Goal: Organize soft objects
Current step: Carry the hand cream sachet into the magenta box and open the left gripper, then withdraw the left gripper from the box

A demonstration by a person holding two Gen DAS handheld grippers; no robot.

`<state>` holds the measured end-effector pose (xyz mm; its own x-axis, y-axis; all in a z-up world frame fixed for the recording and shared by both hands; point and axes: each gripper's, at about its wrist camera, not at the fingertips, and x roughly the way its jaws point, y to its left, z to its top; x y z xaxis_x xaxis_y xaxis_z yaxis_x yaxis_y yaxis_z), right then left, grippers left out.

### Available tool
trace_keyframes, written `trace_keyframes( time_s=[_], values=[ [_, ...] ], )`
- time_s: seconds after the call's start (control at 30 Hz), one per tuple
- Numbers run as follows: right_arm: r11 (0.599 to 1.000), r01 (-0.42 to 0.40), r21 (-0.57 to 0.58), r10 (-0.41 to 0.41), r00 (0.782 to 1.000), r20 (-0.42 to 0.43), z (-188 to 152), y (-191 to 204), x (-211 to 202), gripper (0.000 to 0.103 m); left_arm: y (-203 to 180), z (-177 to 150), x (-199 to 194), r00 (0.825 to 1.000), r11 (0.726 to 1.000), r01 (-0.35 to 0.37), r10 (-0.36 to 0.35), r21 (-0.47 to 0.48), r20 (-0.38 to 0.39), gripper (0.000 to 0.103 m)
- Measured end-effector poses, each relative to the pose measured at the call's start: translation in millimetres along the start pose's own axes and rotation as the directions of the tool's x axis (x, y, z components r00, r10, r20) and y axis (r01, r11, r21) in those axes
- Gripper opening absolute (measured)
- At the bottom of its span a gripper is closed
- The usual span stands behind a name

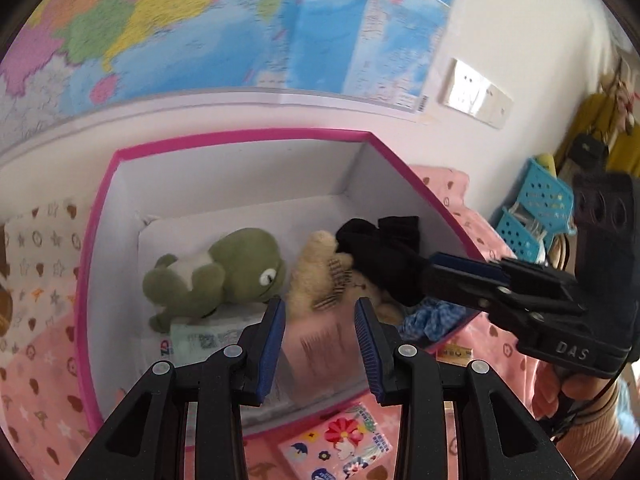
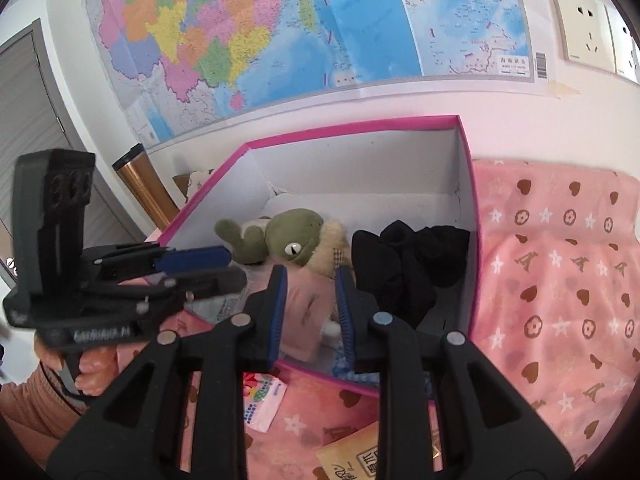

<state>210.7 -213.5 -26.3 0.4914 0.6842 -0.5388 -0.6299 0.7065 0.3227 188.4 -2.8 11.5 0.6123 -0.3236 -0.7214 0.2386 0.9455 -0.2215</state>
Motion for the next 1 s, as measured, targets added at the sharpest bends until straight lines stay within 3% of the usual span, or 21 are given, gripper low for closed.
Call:
trace_keyframes(
  time_s=[0.27,0.57,0.73,1.0],
  values=[
    [1.000,-0.014,0.010,0.013,0.999,0.029,-12.9,0.5,-27.4,0.027,0.4,-9.7,-16.3,0.999,1.000,-0.018,0.018,0.014,0.041,0.036],
    [1.000,-0.022,0.019,0.021,0.999,0.044,-39.4,2.1,-65.1,0.036,-27.5,-36.4,-41.9,0.995,0.995,0.058,-0.064,0.080,0.079,0.039],
    [0.999,0.001,0.051,-0.002,1.000,0.018,-60.5,-6.3,-71.7,0.041,-41.7,-53.8,-42.3,0.994,0.993,0.084,-0.089,0.087,0.063,0.039],
    [0.988,0.043,0.150,-0.039,0.999,-0.035,-88.0,-34.2,-65.4,0.042,-57.0,-75.2,-28.1,0.993,0.989,0.121,-0.121,0.079,-0.002,0.039]
  ],
)
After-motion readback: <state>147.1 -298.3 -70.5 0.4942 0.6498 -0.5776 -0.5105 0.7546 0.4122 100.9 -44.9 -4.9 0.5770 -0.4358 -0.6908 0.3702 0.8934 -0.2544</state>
